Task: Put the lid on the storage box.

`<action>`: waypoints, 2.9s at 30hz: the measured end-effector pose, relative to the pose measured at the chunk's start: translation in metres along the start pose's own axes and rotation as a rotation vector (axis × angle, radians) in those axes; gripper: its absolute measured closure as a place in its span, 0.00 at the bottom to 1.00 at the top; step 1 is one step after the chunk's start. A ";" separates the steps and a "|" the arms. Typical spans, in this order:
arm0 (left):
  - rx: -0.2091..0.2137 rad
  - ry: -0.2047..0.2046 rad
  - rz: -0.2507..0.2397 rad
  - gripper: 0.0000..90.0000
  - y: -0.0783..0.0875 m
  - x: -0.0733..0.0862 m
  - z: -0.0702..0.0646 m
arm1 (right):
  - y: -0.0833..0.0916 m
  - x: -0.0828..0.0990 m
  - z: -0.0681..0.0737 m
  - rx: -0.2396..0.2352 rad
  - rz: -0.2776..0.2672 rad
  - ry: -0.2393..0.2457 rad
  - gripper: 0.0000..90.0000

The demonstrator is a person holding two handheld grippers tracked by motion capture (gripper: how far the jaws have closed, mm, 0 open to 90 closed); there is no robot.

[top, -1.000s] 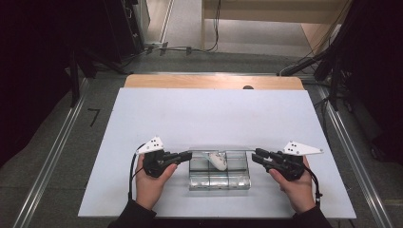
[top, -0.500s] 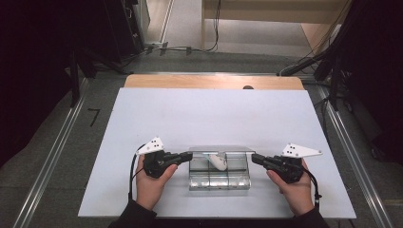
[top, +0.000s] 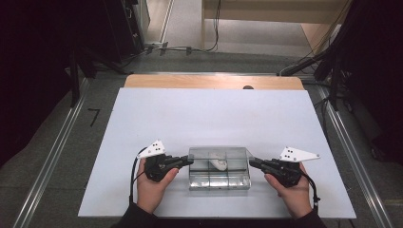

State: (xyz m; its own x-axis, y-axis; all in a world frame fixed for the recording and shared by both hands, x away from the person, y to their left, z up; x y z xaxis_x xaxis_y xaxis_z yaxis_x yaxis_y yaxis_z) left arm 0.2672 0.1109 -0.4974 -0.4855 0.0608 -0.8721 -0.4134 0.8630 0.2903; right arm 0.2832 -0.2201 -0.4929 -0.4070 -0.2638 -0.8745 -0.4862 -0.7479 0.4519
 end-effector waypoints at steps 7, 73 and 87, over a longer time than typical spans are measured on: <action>0.007 0.007 -0.005 1.00 0.002 0.003 -0.003 | 0.003 0.001 0.004 -0.002 -0.007 0.004 0.97; -0.011 0.043 0.044 1.00 0.007 0.036 -0.012 | 0.002 0.029 0.017 0.016 0.043 0.030 0.97; -0.050 -0.008 0.062 1.00 0.010 0.035 -0.013 | 0.001 0.029 0.017 0.040 0.033 0.046 0.97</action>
State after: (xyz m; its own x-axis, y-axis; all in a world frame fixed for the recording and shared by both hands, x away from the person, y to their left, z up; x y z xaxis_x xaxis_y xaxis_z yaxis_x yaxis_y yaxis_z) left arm 0.2362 0.1149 -0.5199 -0.5051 0.1174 -0.8550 -0.4207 0.8315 0.3627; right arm 0.2572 -0.2182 -0.5148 -0.3877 -0.3164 -0.8658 -0.5043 -0.7134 0.4866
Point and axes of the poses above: each handheld gripper's, and its own axes: y roughly backward along the jaws, x roughly out of its underside, z roughly to its left, the point moved 4 cm from there along -y, roughly forward along the jaws, and after that the axes turned 4 degrees about x, right-handed, at the moved point
